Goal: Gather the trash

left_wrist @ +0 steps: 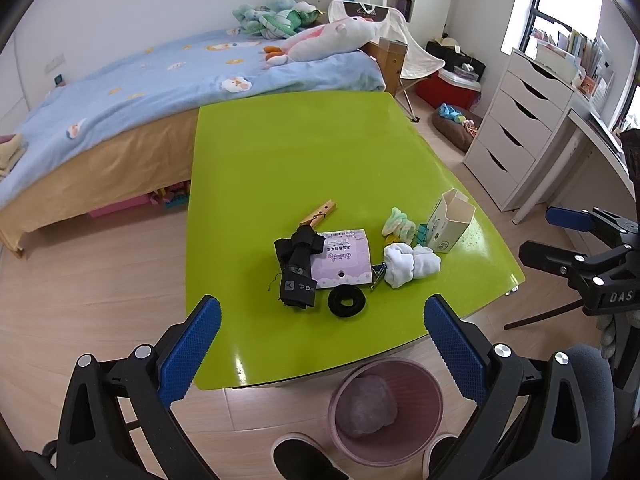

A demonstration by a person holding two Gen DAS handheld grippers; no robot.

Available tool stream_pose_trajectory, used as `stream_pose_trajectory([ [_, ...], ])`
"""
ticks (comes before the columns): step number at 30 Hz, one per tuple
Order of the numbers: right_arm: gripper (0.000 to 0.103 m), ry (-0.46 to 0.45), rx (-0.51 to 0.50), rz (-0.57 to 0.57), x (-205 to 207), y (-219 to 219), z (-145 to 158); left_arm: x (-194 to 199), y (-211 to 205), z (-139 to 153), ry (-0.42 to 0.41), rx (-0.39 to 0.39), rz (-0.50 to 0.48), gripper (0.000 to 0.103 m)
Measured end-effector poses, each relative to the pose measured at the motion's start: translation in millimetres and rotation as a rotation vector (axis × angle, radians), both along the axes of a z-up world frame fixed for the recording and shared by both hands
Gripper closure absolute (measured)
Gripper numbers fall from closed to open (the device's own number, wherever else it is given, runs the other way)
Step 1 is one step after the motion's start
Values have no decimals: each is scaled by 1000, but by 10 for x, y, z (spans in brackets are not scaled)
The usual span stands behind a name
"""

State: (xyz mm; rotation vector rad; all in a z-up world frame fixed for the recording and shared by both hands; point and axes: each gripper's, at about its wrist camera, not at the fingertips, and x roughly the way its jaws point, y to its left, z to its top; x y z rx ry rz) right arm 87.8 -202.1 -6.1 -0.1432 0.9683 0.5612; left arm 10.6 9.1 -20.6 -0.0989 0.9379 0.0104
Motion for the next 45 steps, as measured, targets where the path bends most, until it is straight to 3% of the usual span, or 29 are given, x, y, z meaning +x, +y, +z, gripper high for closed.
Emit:
stream_pose_trajectory([
  [16,3,167,-128,26,855,270,-468,16,49,-40,17,-9,7,6],
  [25,3,259,-175,24,1059,351,-815,69,137,-55,37,-17,19,6],
  [35,48,255,-159,48,1092,378,-851,92,187,-97,51,-36,31,6],
  [41,65,226,-138,48,1056,383,-804,93,198,-118,53,-38,33,6],
  [45,70,208,-130,40,1017,359,-755,118,207,-136,59,-35,32,6],
])
